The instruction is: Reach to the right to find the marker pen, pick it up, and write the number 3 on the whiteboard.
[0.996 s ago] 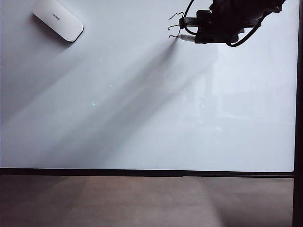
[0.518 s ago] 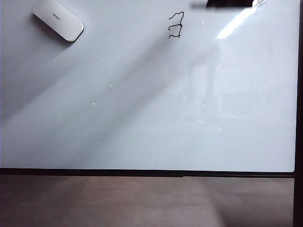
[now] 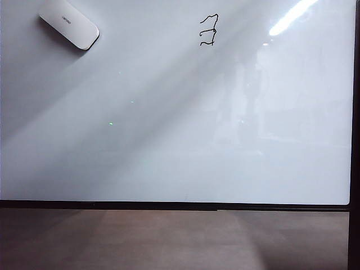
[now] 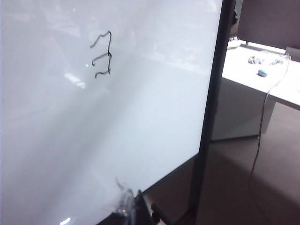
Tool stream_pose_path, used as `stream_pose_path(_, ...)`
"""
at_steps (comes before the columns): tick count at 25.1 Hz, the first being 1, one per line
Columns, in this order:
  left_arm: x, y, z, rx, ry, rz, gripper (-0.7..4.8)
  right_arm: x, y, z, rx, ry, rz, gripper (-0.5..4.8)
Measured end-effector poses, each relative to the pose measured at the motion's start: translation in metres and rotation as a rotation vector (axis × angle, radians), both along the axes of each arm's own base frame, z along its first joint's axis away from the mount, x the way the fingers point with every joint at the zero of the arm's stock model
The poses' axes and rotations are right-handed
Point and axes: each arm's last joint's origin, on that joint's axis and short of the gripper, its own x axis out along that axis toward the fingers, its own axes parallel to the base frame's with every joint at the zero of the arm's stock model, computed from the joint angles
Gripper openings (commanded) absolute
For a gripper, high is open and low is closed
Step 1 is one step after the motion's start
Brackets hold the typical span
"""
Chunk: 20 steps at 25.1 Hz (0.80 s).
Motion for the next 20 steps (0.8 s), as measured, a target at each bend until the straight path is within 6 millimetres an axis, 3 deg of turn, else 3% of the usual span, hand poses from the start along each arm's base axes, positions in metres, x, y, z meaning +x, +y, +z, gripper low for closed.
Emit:
stream_pose_path(3, -0.011, 0.009, 0.008, -0.026, -0.031, 0.000, -0.05, -0.011, -0.005, 0.001, -0.021, -0.005, 0.049, 0.40)
stream_pose_path(6, -0.042, 0.035, 0.020, -0.055, -0.084, 0.007, -0.05, -0.030, -0.007, -0.001, -0.049, 0.012, 0.182, 0.41)
stream_pose_path(9, -0.065, 0.056, 0.019, -0.036, -0.116, 0.064, -0.05, -0.035, -0.006, -0.013, -0.038, 0.134, 0.267, 0.40)
stream_pose_path(14, -0.106, 0.091, -0.027, -0.075, -0.156, 0.102, -0.05, -0.033, -0.005, -0.036, -0.006, 0.278, 0.292, 0.40)
stream_pose_path(15, -0.110, 0.095, -0.033, -0.088, -0.173, 0.108, -0.05, -0.032, -0.004, -0.040, -0.009, 0.297, 0.293, 0.40)
stream_pose_path(18, -0.116, 0.100, -0.080, -0.031, -0.098, 0.103, -0.05, -0.030, -0.002, -0.065, -0.059, 0.344, 0.327, 0.40)
stream_pose_path(20, -0.114, 0.097, -0.096, -0.038, -0.036, 0.074, -0.05, -0.033, -0.003, -0.083, -0.064, 0.323, 0.338, 0.40)
